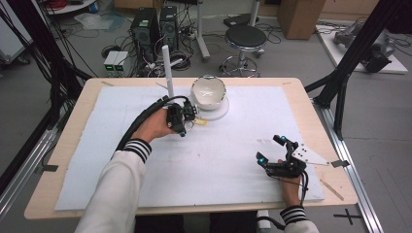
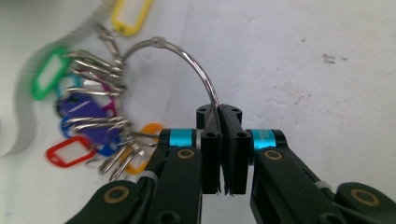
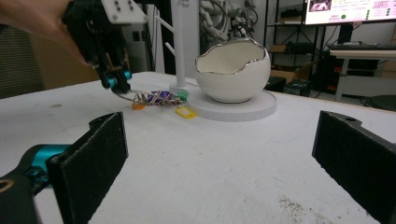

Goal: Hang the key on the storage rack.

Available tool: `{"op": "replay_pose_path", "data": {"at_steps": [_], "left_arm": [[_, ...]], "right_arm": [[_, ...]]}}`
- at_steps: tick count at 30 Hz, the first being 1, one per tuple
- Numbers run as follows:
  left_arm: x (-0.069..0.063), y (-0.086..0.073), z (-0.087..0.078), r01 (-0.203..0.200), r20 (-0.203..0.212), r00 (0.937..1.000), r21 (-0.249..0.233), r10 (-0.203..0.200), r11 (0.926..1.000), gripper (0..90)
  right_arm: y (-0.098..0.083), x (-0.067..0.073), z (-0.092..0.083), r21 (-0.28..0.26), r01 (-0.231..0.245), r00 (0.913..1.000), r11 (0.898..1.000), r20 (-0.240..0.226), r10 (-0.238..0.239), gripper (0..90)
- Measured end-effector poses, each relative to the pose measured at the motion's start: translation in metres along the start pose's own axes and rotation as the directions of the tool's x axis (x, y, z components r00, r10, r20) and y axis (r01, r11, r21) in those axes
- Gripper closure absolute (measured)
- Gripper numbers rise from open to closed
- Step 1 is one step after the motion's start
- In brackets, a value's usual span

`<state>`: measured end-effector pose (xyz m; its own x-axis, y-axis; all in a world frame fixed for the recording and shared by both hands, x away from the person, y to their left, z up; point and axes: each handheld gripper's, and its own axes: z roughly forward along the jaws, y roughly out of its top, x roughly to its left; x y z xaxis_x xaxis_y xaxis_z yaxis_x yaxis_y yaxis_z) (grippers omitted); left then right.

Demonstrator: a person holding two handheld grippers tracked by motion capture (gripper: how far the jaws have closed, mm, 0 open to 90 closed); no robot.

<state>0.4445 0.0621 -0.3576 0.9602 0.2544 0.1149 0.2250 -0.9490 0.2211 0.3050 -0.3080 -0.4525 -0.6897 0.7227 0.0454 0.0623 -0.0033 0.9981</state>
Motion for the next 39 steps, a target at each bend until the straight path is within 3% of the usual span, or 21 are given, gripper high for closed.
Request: {"op": "replay_pose_path", "data": {"at_steps": [5,9,12,14,15,19,22,23,24,28,30,32,34,35,36,39], "left_arm": [[0.006,-0.016,-0.029,0.033,-0.052,0.9979,-0.103,-0.039,0.9941,87.4],[0.011,-0.029,-0.047,0.058,-0.076,0.9945,-0.182,-0.073,0.9815,87.6],[0.014,-0.038,-0.058,0.085,-0.082,0.9907,-0.257,-0.109,0.9627,87.6],[0.016,-0.045,-0.063,0.107,-0.071,0.9883,-0.305,-0.135,0.9462,87.7],[0.017,-0.048,-0.066,0.108,-0.077,0.9873,-0.316,-0.139,0.9426,87.7],[0.02,-0.059,-0.072,0.127,-0.065,0.9844,-0.381,-0.163,0.9157,87.7],[0.022,-0.067,-0.075,0.15,-0.052,0.9798,-0.45,-0.193,0.8804,87.7],[0.023,-0.069,-0.077,0.148,-0.059,0.9788,-0.461,-0.196,0.8748,87.7],[0.024,-0.072,-0.078,0.155,-0.054,0.9771,-0.48,-0.206,0.8632,87.7],[0.029,-0.082,-0.083,0.182,-0.054,0.9665,-0.545,-0.251,0.8182,87.7],[0.031,-0.088,-0.084,0.193,-0.057,0.9595,-0.584,-0.276,0.7888,87.7],[0.034,-0.094,-0.084,0.213,-0.044,0.9512,-0.624,-0.305,0.7522,87.6],[0.036,-0.099,-0.082,0.223,-0.044,0.943,-0.653,-0.33,0.7236,87.7],[0.037,-0.101,-0.082,0.23,-0.04,0.9399,-0.66,-0.339,0.7154,87.6],[0.039,-0.102,-0.081,0.232,-0.046,0.9374,-0.658,-0.345,0.7163,87.6],[0.042,-0.105,-0.08,0.242,-0.047,0.9293,-0.673,-0.366,0.6987,87.7]], "right_arm": [[0.0,0.0,0.0,0.0,0.001,1.0,1.0,0.0,-0.001,2.9],[0.0,0.0,0.0,0.001,-0.001,1.0,1.0,0.0,0.001,2.9],[0.0,0.0,0.0,0.001,-0.001,1.0,1.0,-0.001,0.001,2.9],[0.0,0.0,0.0,0.001,0.0,1.0,1.0,-0.001,0.0,2.9],[0.0,0.001,0.0,0.004,-0.003,1.0,1.0,-0.001,0.003,2.9],[0.0,0.0,0.0,0.003,-0.001,1.0,1.0,0.0,0.001,2.9],[0.0,0.001,0.0,0.004,-0.003,1.0,1.0,-0.002,0.003,2.9],[0.0,0.001,0.0,0.004,-0.003,1.0,1.0,-0.002,0.003,2.9],[0.0,0.001,0.0,0.004,-0.003,1.0,1.0,-0.002,0.003,2.9],[0.0,0.001,0.0,0.004,-0.001,1.0,1.0,-0.001,0.001,2.9],[0.0,0.0,0.0,0.004,0.0,1.0,1.0,-0.001,0.0,2.9],[0.0,0.0,0.0,0.003,0.001,1.0,1.0,0.0,-0.001,2.9],[0.0,0.001,0.0,0.003,0.0,1.0,1.0,-0.001,0.0,2.9],[0.0,0.0,0.0,0.003,0.001,1.0,1.0,0.0,-0.001,2.9],[0.0,0.0,0.0,0.004,-0.002,1.0,1.0,-0.002,0.002,2.9],[0.0,0.0,0.0,0.004,-0.002,1.0,1.0,-0.002,0.002,2.9]]}}
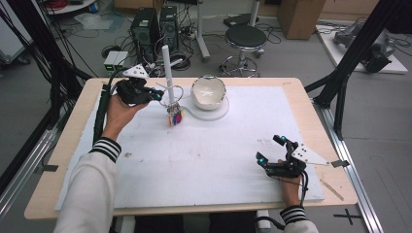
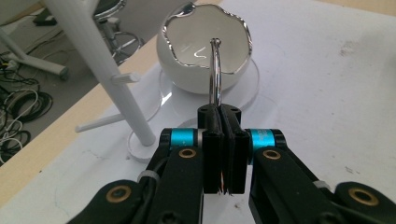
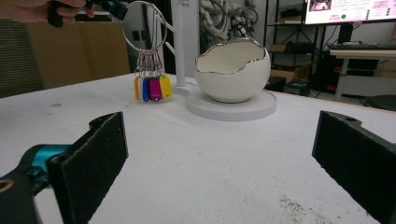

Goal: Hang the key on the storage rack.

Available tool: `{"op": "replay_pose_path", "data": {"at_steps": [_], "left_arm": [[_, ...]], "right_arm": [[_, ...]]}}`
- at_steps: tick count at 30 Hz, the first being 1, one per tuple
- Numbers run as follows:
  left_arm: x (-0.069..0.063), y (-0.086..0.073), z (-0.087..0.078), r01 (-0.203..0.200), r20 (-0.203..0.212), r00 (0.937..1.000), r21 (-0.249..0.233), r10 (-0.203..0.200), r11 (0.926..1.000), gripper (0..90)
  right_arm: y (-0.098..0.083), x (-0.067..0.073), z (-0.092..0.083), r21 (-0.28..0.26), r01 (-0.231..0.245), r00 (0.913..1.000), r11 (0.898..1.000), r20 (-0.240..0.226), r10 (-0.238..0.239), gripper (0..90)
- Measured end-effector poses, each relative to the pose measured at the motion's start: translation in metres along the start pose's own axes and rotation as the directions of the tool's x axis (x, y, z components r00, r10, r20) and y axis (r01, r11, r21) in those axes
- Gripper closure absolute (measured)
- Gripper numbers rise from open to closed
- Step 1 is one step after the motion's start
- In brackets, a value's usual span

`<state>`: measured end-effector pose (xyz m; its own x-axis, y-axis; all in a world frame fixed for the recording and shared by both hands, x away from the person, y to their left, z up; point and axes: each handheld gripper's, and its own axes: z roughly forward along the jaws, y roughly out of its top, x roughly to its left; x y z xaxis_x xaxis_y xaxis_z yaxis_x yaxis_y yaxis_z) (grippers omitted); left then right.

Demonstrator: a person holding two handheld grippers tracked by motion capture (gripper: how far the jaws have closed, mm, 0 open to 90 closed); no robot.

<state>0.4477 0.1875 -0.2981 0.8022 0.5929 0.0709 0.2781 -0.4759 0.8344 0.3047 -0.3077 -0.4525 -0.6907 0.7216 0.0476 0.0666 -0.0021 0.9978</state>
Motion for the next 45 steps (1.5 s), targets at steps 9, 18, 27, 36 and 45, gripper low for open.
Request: {"op": "replay_pose_path", "data": {"at_steps": [9,18,27,36,45], "left_arm": [[0.014,-0.004,0.0,0.039,-0.028,0.9988,-0.055,-0.041,0.9977,87.6],[0.027,-0.011,0.005,0.076,-0.054,0.9953,-0.088,-0.081,0.9933,87.6],[0.038,-0.019,0.015,0.145,-0.081,0.9849,-0.103,-0.153,0.9841,87.5],[0.045,-0.025,0.021,0.162,-0.111,0.9783,-0.112,-0.175,0.9803,87.3],[0.044,-0.027,0.03,0.156,-0.155,0.9739,-0.072,-0.166,0.9851,86.3]], "right_arm": [[0.0,0.0,0.0,0.002,0.002,1.0,1.0,0.001,-0.002,2.9],[0.0,0.0,0.0,-0.003,0.001,1.0,1.0,0.001,-0.001,2.9],[0.0,0.0,0.0,-0.002,0.002,1.0,1.0,0.002,-0.002,2.9],[0.0,0.0,0.0,-0.003,0.002,1.0,1.0,0.001,-0.002,2.9],[0.0,0.0,0.0,-0.001,-0.001,1.0,1.0,-0.001,0.001,2.9]]}}
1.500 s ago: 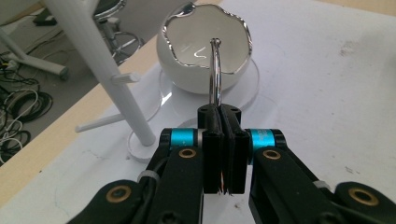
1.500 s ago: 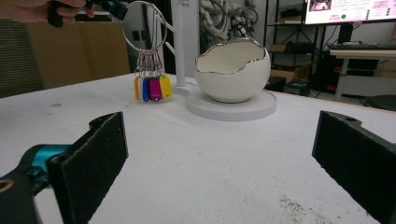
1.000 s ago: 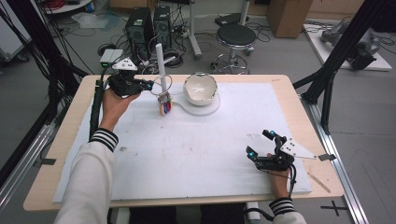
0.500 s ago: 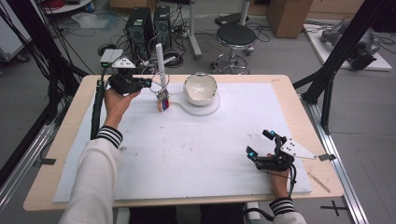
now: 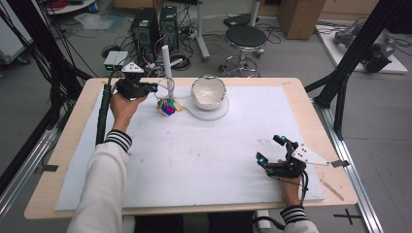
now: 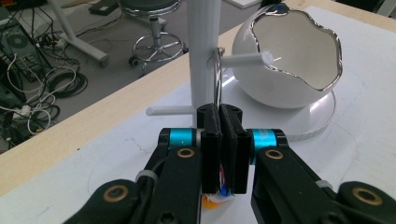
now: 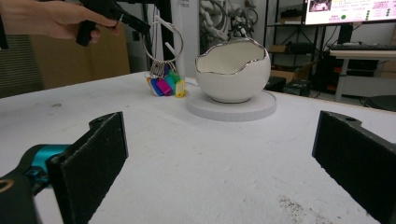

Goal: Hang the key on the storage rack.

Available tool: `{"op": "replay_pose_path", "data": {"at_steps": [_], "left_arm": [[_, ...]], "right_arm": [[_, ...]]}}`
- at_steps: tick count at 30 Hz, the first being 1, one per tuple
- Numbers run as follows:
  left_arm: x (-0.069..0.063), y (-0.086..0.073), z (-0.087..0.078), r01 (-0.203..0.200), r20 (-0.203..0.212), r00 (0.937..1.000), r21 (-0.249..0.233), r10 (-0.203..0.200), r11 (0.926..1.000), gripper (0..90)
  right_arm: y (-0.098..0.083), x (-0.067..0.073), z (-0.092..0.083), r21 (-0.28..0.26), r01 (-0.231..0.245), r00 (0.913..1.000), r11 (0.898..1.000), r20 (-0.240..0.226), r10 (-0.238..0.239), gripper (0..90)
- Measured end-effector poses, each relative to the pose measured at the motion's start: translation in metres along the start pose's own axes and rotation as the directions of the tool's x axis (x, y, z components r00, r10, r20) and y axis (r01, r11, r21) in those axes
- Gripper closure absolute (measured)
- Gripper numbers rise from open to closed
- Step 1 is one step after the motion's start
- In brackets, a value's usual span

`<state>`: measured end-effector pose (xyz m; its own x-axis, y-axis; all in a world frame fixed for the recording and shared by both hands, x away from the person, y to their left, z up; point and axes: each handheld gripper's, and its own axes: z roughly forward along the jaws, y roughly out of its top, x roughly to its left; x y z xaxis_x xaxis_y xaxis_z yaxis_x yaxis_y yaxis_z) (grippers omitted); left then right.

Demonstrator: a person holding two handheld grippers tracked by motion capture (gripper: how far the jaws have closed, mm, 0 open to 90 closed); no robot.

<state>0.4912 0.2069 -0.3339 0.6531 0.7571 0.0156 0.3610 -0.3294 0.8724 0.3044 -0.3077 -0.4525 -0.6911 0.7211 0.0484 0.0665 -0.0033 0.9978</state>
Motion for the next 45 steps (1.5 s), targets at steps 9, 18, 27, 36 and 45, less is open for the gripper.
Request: {"op": "replay_pose_path", "data": {"at_steps": [9,18,27,36,45], "left_arm": [[-0.005,-0.007,-0.008,-0.062,-0.058,0.9967,-0.085,0.057,0.9945,67.8],[-0.033,-0.022,-0.047,-0.082,0.033,0.9956,-0.146,0.088,0.9859,28.2],[-0.051,-0.047,-0.092,-0.069,0.075,0.993,-0.25,0.091,0.9658,1.7],[-0.069,-0.107,-0.123,-0.083,0.074,0.9913,-0.283,0.109,0.9555,1.7],[-0.077,-0.176,-0.142,-0.033,0.051,0.9972,-0.375,0.056,0.9264,1.7]], "right_arm": [[0.0,0.0,0.0,-0.004,0.006,1.0,1.0,0.002,-0.006,2.9],[0.0,-0.001,0.001,0.005,0.008,1.0,1.0,0.0,-0.008,2.9],[0.0,-0.001,0.001,0.004,-0.002,1.0,1.0,0.002,0.002,2.9],[0.0,0.0,0.0,0.008,-0.002,1.0,1.0,0.003,0.002,2.9],[0.0,0.0,0.0,-0.003,0.007,1.0,1.0,0.002,-0.007,2.9]]}}
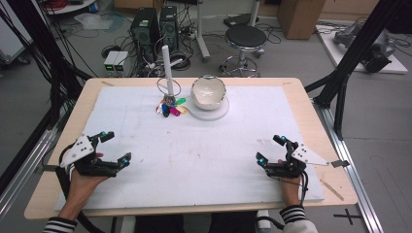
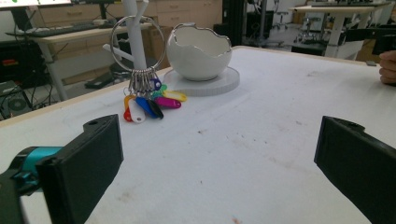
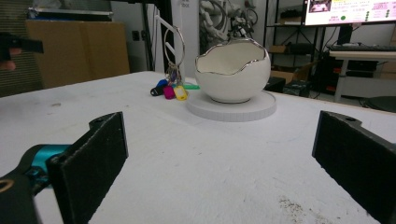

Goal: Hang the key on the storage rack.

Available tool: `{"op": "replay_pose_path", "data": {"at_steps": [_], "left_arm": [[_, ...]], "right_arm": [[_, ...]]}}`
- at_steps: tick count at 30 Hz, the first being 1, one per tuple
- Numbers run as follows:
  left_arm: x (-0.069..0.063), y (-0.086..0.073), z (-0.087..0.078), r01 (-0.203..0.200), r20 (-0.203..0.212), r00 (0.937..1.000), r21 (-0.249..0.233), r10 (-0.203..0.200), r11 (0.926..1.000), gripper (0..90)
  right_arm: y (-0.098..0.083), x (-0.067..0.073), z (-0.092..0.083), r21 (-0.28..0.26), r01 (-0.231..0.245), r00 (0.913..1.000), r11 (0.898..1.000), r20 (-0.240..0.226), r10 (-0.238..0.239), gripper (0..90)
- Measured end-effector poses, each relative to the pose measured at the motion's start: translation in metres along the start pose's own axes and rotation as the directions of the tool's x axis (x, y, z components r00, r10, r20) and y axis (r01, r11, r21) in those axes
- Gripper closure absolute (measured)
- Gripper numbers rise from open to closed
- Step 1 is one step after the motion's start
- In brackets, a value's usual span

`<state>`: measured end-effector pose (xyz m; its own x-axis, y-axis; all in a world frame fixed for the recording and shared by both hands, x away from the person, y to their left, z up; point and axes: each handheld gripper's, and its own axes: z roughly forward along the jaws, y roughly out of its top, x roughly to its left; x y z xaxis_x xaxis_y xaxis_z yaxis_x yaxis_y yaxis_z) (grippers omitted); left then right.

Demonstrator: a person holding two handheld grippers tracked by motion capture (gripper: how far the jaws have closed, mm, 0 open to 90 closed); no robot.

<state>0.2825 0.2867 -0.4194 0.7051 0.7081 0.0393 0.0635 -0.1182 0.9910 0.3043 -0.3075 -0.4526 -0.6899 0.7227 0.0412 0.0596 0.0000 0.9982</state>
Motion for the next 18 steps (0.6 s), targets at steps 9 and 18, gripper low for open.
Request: {"op": "replay_pose_path", "data": {"at_steps": [9,18], "left_arm": [[-0.008,-0.032,-0.012,0.02,-0.028,0.9994,-0.059,-0.022,0.9981,1.7],[-0.008,-0.035,-0.017,0.033,-0.068,0.9969,-0.107,-0.04,0.9937,1.7]], "right_arm": [[0.0,0.0,0.0,0.0,0.0,1.0,1.0,0.002,0.0,2.9],[0.0,0.0,0.0,0.001,-0.002,1.0,1.0,0.001,0.002,2.9]]}}
